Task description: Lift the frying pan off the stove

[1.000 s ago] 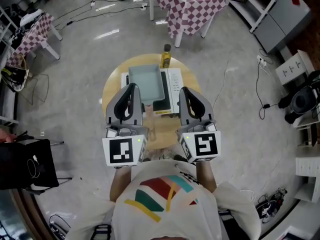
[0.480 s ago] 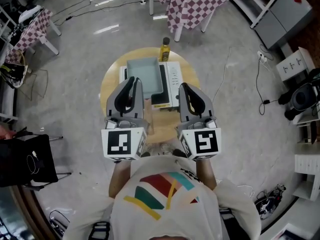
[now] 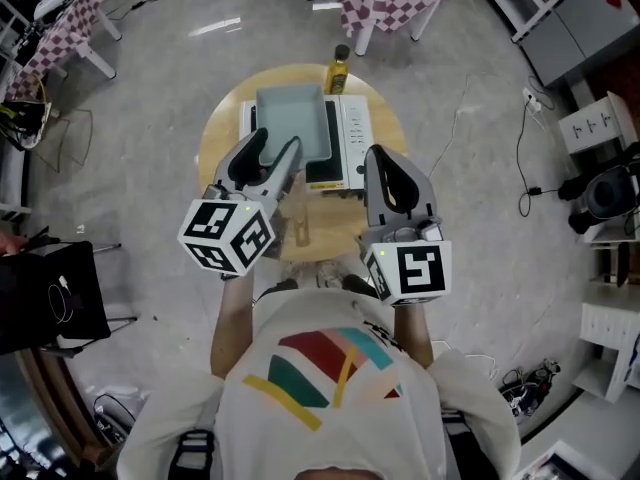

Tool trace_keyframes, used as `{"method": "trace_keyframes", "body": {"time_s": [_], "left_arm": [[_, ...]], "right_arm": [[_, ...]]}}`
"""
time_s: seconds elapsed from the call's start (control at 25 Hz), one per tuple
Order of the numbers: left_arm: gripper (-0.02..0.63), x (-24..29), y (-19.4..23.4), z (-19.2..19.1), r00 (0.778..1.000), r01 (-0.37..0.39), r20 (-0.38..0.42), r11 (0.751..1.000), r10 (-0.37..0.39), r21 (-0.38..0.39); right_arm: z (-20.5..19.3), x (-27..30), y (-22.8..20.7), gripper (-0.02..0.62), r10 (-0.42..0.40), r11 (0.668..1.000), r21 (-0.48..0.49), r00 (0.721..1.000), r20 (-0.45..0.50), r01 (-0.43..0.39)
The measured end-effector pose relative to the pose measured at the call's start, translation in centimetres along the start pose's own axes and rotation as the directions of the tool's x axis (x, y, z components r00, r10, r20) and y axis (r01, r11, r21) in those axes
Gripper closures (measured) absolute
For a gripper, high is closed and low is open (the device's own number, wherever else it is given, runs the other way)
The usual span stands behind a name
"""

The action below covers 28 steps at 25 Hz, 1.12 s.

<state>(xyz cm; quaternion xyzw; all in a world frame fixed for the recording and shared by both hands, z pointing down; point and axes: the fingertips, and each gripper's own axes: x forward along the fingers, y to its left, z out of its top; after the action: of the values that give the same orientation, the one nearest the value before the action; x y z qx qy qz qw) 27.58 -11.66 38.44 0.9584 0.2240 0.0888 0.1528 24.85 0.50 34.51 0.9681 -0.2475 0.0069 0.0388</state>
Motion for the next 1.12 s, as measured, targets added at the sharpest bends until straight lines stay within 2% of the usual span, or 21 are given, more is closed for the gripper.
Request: {"method": "trace_keyframes", "body": {"time_s": [0.08,0.2,0.28,0.44,0.6,0.8,0.92,1.12], "left_arm": [[0.402,0.4,0.9,-1.7,0.998,0.053,-0.027,0.985,-0.058,-0.161],[0.402,0.5,2.7,-4.9,0.991,0.073,-0.076,0.933,-0.106,-0.353],[0.399,0.4,3.8,-7.2,0.988,0.059,-0.098,0.889,-0.115,-0.453],[0.391,0.3,4.4,-11.5,0.975,0.040,-0.147,0.778,-0.169,-0.627],[0.390,0.2,5.2,-14.2,0.972,0.010,-0.148,0.666,-0.181,-0.746],[0.377,0.1,5.8,-17.4,0.963,-0.021,-0.172,0.583,-0.205,-0.812],[0.358,0.1,5.2,-19.2,0.947,-0.033,-0.194,0.521,-0.258,-0.853],[0.353,0.2,3.5,-21.0,0.911,-0.018,-0.176,0.390,-0.373,-0.921]], "right_arm": [[-0.3,0.2,0.1,0.601,0.007,1.000,0.000,1.000,-0.010,-0.007],[-0.6,0.4,0.6,0.601,0.017,1.000,-0.004,1.000,-0.022,-0.017],[-0.9,0.5,0.9,0.601,0.021,1.000,-0.005,0.999,-0.029,-0.022],[-1.3,0.6,1.1,0.601,0.028,1.000,-0.008,0.999,-0.042,-0.029],[-1.7,0.6,1.4,0.601,0.039,0.999,-0.012,0.997,-0.061,-0.040],[-1.9,0.6,1.3,0.601,0.045,0.999,-0.014,0.997,-0.070,-0.046],[-2.2,0.5,1.3,0.601,0.044,0.999,-0.014,0.996,-0.080,-0.045],[-2.6,0.6,1.4,0.601,0.045,0.999,-0.016,0.995,-0.094,-0.046]]}}
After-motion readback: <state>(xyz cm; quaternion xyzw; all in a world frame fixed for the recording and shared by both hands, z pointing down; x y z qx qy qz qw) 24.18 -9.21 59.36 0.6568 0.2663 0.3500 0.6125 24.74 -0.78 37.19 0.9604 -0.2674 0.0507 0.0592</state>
